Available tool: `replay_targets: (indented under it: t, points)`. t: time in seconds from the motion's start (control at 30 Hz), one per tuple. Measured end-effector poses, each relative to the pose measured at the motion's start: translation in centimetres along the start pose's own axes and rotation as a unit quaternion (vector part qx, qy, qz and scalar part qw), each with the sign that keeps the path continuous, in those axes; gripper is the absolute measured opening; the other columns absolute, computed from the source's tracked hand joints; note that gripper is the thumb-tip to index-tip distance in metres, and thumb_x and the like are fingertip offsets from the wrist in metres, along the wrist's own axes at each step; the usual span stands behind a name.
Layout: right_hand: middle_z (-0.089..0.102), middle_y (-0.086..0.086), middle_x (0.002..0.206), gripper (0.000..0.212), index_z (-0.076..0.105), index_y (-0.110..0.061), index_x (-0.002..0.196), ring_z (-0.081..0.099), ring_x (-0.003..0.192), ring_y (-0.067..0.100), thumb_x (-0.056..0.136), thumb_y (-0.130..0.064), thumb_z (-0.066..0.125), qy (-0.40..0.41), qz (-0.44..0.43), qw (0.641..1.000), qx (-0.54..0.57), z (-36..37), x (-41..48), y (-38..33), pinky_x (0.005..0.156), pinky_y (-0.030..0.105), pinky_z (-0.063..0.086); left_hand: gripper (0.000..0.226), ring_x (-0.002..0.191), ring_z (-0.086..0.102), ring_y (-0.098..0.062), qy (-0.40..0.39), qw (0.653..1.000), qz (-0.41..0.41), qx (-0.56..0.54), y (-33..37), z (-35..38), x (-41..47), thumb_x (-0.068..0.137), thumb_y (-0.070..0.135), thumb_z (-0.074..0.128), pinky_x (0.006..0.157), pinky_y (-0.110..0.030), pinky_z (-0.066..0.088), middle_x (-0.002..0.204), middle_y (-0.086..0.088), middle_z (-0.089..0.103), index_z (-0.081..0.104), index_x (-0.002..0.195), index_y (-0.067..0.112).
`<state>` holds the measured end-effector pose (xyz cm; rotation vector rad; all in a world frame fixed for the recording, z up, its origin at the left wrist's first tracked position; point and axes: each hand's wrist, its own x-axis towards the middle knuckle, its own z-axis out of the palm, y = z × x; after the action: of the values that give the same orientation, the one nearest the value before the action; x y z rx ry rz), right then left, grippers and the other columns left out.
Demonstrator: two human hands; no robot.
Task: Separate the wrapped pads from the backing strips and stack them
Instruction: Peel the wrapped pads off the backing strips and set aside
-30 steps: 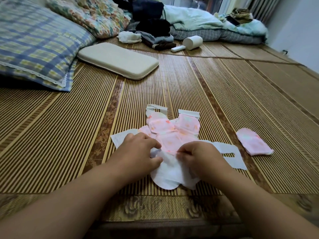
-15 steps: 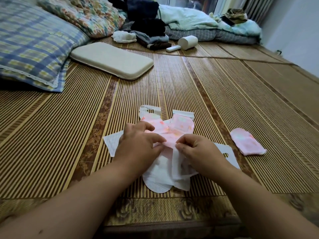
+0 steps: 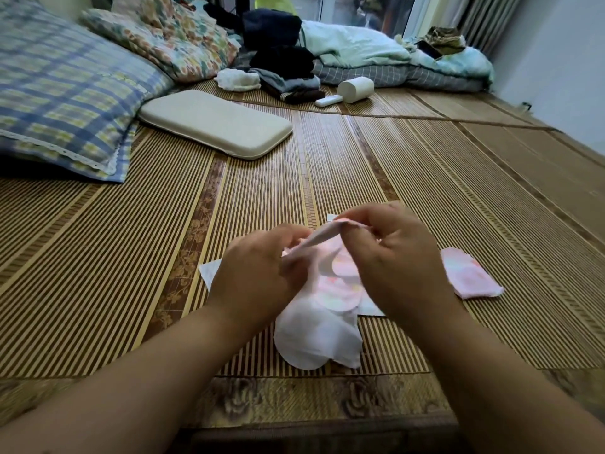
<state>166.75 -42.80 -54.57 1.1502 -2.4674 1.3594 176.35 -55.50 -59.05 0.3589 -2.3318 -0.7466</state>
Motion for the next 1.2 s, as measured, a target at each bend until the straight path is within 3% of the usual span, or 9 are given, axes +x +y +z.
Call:
replay_targets:
  t: [0.1,0.23,0.3,0.4,0.5,0.63,0.77,1.1,1.2]
  points:
    - [0.068,0.002,0.069,0.018,0.07,-0.021,0.072,0.06,0.06,0.013,0.086,-0.024,0.059,-0.041,0.083,0.99,0.103,-2.1,0.7,-0.5,0.048,0.015,0.042,0.025,0.049,0.05,0.0,-0.044,0.996,-0.069,-0.023,-1.2,-1.1,0.0,0.083,0.024,0.064,0.045,-0.02,0.036,0.053,0.012,0.052,0.055,0.06,0.031]
    - [0.065,0.009,0.08,0.014,0.068,-0.014,0.084,0.06,0.073,0.023,0.088,-0.019,0.055,-0.066,0.275,0.924,0.258,-4.5,1.4,1.3,0.062,0.037,0.048,0.013,0.048,0.057,-0.002,-0.122,0.973,-0.157,-0.12,-2.1,-3.1,-0.4,0.081,0.016,0.063,0.04,-0.015,0.041,0.055,0.001,0.064,0.063,0.068,0.018]
    - [0.059,0.01,0.079,0.014,0.063,-0.006,0.088,0.055,0.068,0.022,0.087,-0.017,0.054,-0.087,0.332,0.895,0.286,-5.4,1.7,2.6,0.06,0.037,0.044,0.005,0.054,0.065,-0.007,-0.16,0.932,-0.24,-0.222,-2.6,-4.3,-0.7,0.079,0.015,0.065,0.046,-0.014,0.048,0.065,0.004,0.071,0.066,0.076,0.013]
    - [0.055,0.015,0.071,0.013,0.058,0.003,0.085,0.051,0.056,0.024,0.084,-0.008,0.053,-0.17,0.372,0.877,0.251,-6.2,1.7,4.7,0.051,0.036,0.045,0.024,0.05,0.058,-0.015,-0.246,0.829,-0.363,-0.348,-3.8,-6.3,-1.0,0.071,0.023,0.069,0.049,-0.025,0.05,0.062,-0.001,0.066,0.069,0.089,0.007]
    - [0.06,0.019,0.068,0.01,0.06,0.01,0.085,0.058,0.051,0.027,0.081,0.002,0.055,-0.29,0.382,0.866,0.143,-6.1,1.4,6.3,0.044,0.032,0.052,0.029,0.044,0.05,-0.011,-0.306,0.775,-0.443,-0.33,-4.8,-7.6,-1.5,0.068,0.021,0.072,0.04,-0.022,0.045,0.063,-0.005,0.065,0.071,0.092,0.005]
    - [0.071,0.017,0.073,0.013,0.07,-0.006,0.083,0.064,0.056,0.02,0.075,0.002,0.062,-0.303,0.375,0.876,-0.017,-5.1,1.0,8.5,0.046,0.026,0.05,0.017,0.043,0.049,-0.01,-0.307,0.801,-0.468,-0.211,-5.9,-7.9,-2.3,0.079,0.021,0.068,0.04,-0.022,0.041,0.062,-0.003,0.067,0.073,0.09,0.008]
    - [0.072,0.015,0.074,0.01,0.073,-0.011,0.076,0.066,0.064,0.025,0.075,-0.003,0.066,-0.274,0.377,0.883,-0.049,-4.9,1.1,10.1,0.058,0.033,0.054,0.016,0.042,0.053,-0.009,-0.292,0.839,-0.442,-0.124,-6.7,-8.4,-2.8,0.083,0.023,0.066,0.039,-0.019,0.043,0.055,-0.001,0.067,0.073,0.08,0.009]
    - [0.069,0.008,0.057,0.018,0.07,-0.005,0.074,0.064,0.05,0.018,0.073,-0.021,0.077,-0.225,0.344,0.91,0.05,-4.3,1.5,9.0,0.048,0.028,0.055,0.016,0.072,0.07,-0.03,-0.223,0.881,-0.409,-0.083,-7.5,-9.8,-3.0,0.08,0.029,0.068,0.061,-0.034,0.054,0.069,-0.005,0.074,0.076,0.07,0.021]
    - [0.065,0.003,0.05,0.017,0.066,-0.009,0.065,0.061,0.045,0.015,0.072,-0.019,0.078,-0.241,0.326,0.905,0.126,-2.8,1.4,6.9,0.04,0.024,0.048,0.013,0.052,0.064,-0.015,-0.218,0.868,-0.412,-0.17,-6.6,-9.6,-2.6,0.069,0.029,0.073,0.046,-0.027,0.052,0.059,-0.001,0.07,0.073,0.07,0.016]
